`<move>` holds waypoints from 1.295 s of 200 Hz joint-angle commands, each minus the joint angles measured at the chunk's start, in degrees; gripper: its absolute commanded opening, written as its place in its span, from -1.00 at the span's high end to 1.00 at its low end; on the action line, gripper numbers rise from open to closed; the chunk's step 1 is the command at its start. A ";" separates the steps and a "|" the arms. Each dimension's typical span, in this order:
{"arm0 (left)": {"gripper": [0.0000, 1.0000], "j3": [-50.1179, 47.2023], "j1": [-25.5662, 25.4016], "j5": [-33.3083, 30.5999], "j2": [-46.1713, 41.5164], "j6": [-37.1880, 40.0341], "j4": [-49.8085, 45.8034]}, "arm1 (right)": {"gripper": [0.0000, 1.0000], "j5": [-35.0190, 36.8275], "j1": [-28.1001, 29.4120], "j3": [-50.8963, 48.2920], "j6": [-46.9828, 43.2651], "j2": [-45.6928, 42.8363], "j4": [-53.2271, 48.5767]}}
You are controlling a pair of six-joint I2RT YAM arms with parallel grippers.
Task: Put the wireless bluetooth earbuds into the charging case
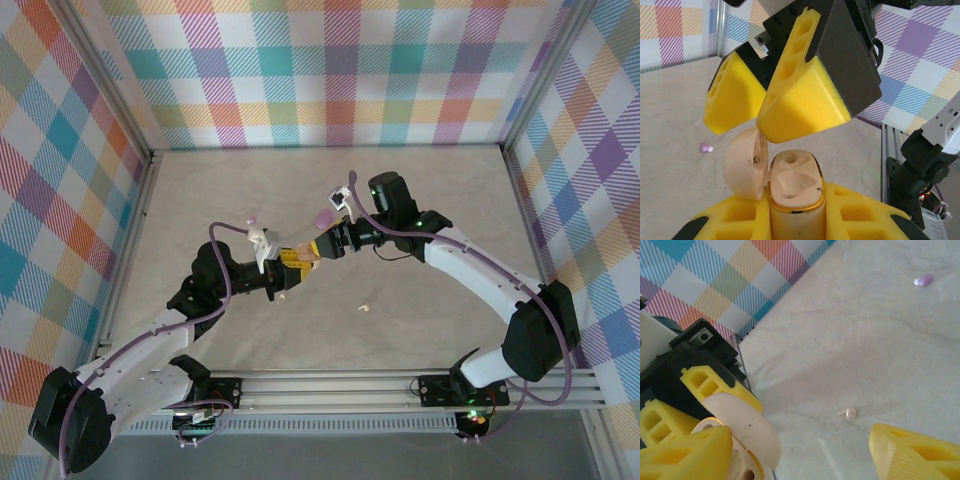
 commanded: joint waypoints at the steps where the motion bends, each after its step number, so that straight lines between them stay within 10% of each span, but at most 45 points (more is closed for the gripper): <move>1: 1.00 1.04 -0.42 2.61 -0.38 1.33 3.68 | -0.50 5.32 -0.70 1.94 3.32 0.42 -1.60; 108: 1.00 2.84 -0.42 -1.50 2.34 -1.76 2.15 | -0.59 5.62 -0.71 3.27 9.04 -6.47 -4.28; 167: 1.00 4.27 -0.42 4.16 2.05 -2.00 3.26 | -0.59 -12.76 -0.73 -11.51 5.13 -12.59 12.21; 259: 1.00 11.17 -0.42 14.33 2.23 -4.77 2.19 | -0.31 -21.75 -0.53 -10.82 0.56 -10.65 14.49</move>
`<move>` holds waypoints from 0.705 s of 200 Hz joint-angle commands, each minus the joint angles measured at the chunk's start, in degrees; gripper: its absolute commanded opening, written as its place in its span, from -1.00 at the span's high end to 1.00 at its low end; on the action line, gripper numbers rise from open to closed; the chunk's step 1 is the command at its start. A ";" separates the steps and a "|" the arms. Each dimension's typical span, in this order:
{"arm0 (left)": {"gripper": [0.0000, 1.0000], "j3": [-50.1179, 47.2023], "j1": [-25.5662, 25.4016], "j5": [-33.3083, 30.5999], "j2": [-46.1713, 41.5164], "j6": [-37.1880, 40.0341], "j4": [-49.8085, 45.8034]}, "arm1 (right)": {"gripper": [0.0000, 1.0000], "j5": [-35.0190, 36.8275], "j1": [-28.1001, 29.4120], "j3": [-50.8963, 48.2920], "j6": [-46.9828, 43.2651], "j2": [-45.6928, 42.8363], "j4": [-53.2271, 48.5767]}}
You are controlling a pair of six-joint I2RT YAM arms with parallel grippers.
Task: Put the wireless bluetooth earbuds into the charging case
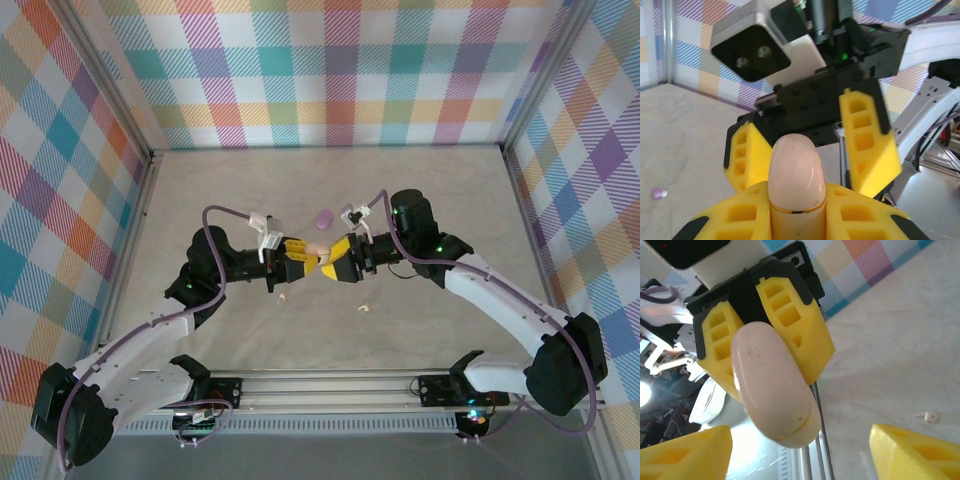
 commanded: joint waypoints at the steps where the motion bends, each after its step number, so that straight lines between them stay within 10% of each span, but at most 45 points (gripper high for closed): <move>1: 1.00 2.46 -0.31 3.80 -0.20 -1.24 1.67 | -0.30 -3.67 -0.11 1.75 -2.18 0.94 3.15; 141: 1.00 4.54 -0.36 4.95 1.69 -0.79 -2.76 | 0.34 -1.56 1.03 1.24 0.25 -0.27 10.43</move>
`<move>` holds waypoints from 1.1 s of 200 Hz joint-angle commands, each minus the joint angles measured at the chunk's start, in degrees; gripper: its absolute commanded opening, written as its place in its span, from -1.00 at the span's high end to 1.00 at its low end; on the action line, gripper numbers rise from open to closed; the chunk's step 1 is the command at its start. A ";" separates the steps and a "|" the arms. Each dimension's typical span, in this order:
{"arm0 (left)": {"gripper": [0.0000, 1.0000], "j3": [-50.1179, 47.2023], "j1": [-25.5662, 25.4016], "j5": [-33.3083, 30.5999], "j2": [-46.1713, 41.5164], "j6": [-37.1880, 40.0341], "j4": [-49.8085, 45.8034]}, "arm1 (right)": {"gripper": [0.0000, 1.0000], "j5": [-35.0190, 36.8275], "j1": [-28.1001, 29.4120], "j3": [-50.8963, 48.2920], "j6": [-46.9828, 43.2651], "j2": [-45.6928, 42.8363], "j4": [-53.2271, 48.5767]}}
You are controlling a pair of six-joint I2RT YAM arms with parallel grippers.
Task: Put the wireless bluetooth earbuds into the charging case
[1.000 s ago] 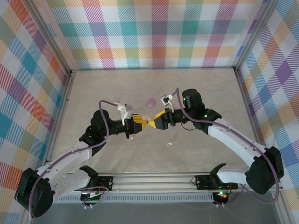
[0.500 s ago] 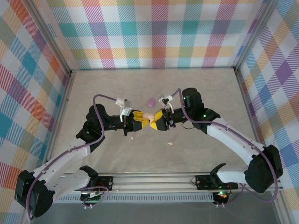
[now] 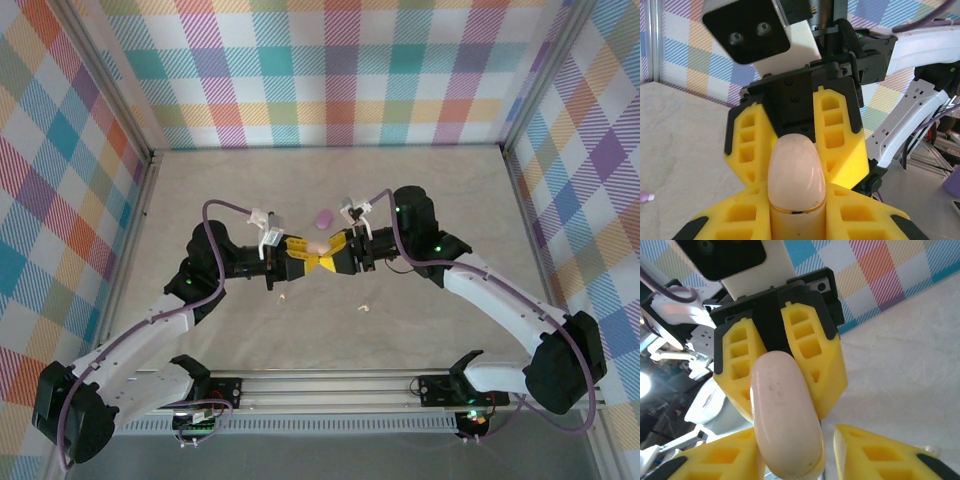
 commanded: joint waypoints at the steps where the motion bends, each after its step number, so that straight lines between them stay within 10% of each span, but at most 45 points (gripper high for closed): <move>1: 1.00 2.21 -0.43 2.86 0.49 0.04 -0.59 | 0.35 -0.19 0.53 1.09 -0.23 -0.62 2.62; 79: -0.06 3.13 -0.40 0.10 -3.32 10.66 -13.08 | 0.49 0.86 0.46 3.77 -7.15 -0.75 -5.47; 140: -0.02 8.75 0.57 1.39 -1.59 19.66 -27.84 | 0.50 1.50 0.44 6.83 -16.79 -0.30 -15.65; 220: 0.27 6.09 0.57 5.66 1.43 10.54 -12.40 | 0.48 0.20 0.48 7.25 -19.33 0.52 -16.98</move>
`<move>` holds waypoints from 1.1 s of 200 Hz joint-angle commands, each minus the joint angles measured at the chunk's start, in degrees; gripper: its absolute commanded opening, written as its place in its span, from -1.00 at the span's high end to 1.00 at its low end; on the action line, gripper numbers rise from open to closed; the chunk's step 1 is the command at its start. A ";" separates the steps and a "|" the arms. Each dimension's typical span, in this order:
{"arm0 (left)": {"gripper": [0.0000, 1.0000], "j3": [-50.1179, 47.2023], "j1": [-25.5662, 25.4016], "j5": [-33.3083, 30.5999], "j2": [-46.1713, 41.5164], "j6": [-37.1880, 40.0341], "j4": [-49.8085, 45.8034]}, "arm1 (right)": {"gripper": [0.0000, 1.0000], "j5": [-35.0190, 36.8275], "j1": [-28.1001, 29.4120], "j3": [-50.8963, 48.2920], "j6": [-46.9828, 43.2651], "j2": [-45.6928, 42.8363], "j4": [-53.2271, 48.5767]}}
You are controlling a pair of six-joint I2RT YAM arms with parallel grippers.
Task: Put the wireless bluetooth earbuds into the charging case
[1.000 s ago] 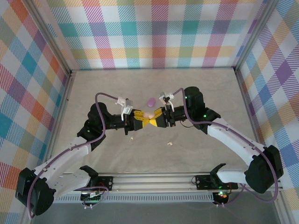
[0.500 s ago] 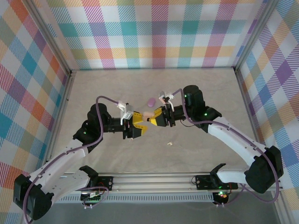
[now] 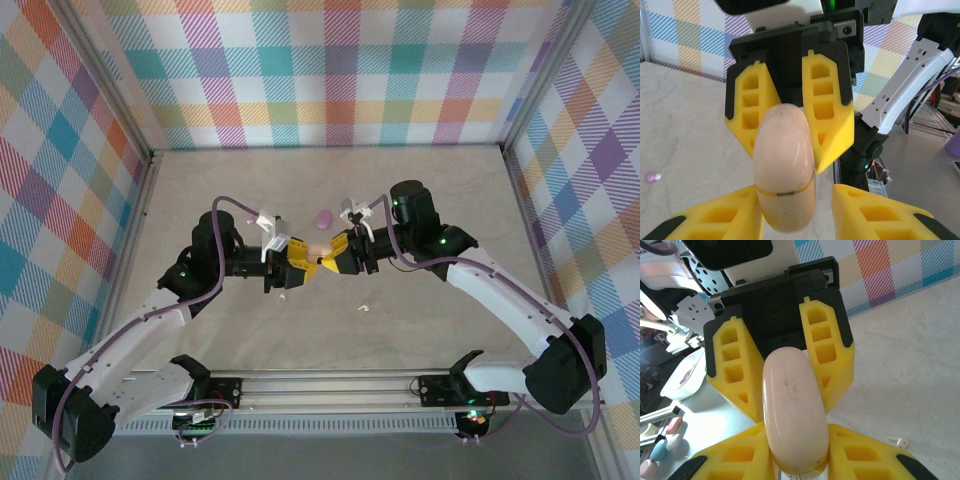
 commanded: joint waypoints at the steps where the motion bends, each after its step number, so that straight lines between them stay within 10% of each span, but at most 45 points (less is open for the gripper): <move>1: 0.28 -0.80 0.37 3.50 0.85 -2.99 6.41 | 0.48 -1.46 0.35 1.24 -2.61 0.46 -0.90; 73: 1.00 -0.67 0.37 4.90 2.07 -2.00 5.74 | 0.33 0.33 0.29 1.20 -2.59 0.22 -1.19; 112: 1.00 -0.97 0.37 5.35 2.32 1.79 2.04 | 0.00 3.76 -0.22 1.43 1.91 -1.21 0.49; 220: 1.00 -1.09 0.28 7.26 2.34 7.05 -1.89 | -0.01 8.45 -2.09 6.20 6.38 3.72 -4.66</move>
